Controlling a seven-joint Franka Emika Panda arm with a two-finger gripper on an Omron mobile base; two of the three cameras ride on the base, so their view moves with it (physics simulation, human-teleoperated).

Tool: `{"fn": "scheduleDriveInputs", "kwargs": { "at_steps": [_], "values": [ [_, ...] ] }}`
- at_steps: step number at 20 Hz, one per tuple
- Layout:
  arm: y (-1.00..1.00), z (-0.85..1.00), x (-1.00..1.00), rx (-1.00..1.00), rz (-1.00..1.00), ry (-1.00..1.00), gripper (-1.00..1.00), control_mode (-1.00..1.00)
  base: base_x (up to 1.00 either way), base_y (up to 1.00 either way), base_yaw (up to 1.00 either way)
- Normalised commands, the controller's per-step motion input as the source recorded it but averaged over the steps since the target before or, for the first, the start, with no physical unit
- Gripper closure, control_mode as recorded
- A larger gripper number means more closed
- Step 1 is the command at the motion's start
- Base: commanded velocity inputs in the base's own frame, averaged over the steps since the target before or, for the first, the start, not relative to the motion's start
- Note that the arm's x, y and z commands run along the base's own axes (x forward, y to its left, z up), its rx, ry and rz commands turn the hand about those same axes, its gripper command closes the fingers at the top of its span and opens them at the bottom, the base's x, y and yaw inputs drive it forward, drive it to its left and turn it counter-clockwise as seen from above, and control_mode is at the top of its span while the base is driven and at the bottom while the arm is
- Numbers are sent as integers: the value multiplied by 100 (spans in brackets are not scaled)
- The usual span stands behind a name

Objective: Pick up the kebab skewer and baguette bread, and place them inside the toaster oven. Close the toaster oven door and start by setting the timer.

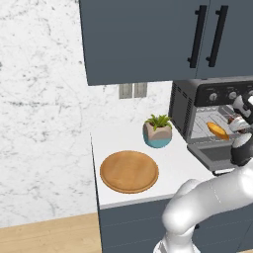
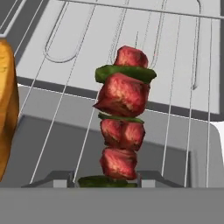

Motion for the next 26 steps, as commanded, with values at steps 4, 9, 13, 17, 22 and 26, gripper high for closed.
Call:
{"fn": "scheduleDriveInputs", "kwargs": {
  "at_steps": [4,9,13,17,22,26],
  "values": [
    [13,-13,-10,0,0,0,-100,-100,0,0,0],
    [11,2,-4,0,0,0,-100,-100,0,0,0],
    [0,27,-38,0,0,0,-100,-100,0,0,0],
    [0,13,-53,0,-4,0,-100,-100,0,0,0],
    [19,2,-25,1,-14,15,-100,-100,0,0,0],
    [36,-1,-45,5,-26,12,-100,-100,0,0,0]
  ]
}}
